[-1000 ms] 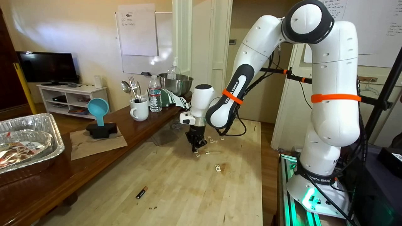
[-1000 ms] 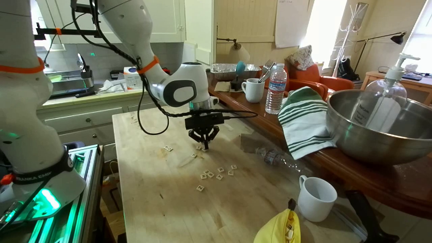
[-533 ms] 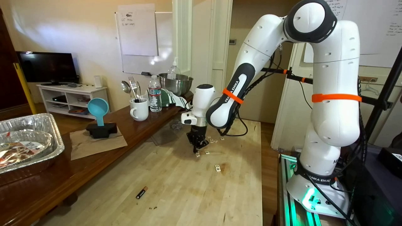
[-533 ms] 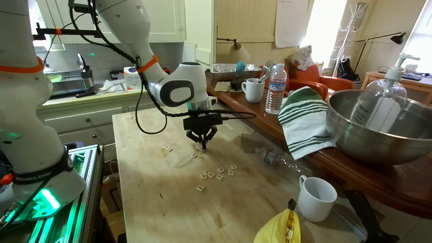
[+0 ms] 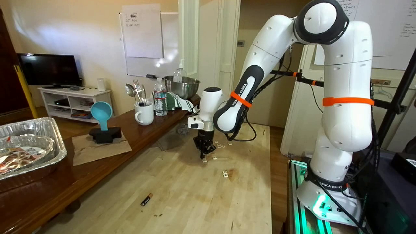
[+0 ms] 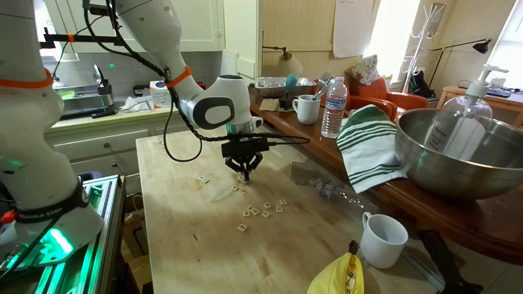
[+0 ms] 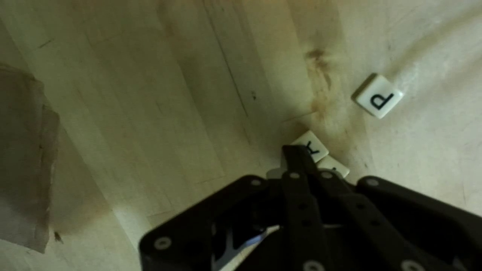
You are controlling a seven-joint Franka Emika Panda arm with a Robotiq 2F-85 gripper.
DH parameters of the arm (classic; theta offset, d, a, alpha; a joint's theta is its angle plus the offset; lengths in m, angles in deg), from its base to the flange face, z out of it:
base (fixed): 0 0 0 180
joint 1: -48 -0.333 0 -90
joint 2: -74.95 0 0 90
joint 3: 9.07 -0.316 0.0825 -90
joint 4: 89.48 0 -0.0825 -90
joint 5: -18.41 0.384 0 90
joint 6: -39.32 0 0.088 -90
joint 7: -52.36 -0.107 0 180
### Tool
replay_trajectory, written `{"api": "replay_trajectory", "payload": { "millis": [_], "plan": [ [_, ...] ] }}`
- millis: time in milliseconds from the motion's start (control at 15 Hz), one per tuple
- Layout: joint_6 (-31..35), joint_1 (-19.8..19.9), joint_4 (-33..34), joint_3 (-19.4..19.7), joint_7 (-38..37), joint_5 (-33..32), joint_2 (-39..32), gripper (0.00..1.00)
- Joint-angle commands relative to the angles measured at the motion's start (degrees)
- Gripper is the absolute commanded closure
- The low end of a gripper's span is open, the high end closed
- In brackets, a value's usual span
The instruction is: Move the block letters to the left
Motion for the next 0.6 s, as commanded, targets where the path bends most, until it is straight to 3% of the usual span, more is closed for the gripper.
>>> {"api": "replay_trajectory", "payload": {
  "millis": [0, 533],
  "plan": [
    [0.87, -0.12, -1.66, -0.32, 1.27, 1.25, -0.94, 1.00],
    [0.47, -0.36, -1.83, -0.36, 1.11, 1.12, -0.87, 1.00]
  ]
}}
